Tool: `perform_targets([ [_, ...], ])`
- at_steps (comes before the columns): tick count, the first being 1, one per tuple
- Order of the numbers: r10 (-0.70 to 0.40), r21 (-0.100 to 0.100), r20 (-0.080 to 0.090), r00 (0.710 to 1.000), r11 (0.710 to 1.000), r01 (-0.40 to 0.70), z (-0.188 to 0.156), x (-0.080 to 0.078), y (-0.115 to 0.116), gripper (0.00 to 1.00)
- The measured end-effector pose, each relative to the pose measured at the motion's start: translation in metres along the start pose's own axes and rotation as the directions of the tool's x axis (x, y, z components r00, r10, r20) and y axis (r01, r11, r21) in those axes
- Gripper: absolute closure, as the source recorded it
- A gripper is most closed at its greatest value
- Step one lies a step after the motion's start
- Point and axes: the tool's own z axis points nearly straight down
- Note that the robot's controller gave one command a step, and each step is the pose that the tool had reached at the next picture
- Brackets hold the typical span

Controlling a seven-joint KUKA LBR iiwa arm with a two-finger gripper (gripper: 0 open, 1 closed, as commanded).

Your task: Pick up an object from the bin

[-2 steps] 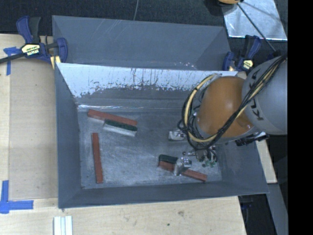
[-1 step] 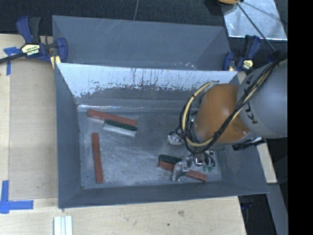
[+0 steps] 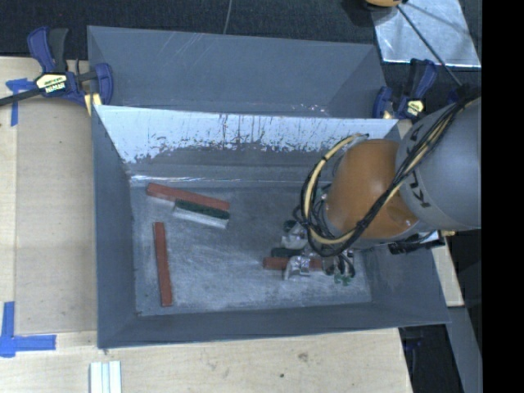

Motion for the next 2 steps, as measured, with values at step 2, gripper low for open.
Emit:
perform_targets([
  [2,0.01,0.001,-0.006,1.0,1.0,-0.01,-0.0027,0.001,0.0002,1.0],
])
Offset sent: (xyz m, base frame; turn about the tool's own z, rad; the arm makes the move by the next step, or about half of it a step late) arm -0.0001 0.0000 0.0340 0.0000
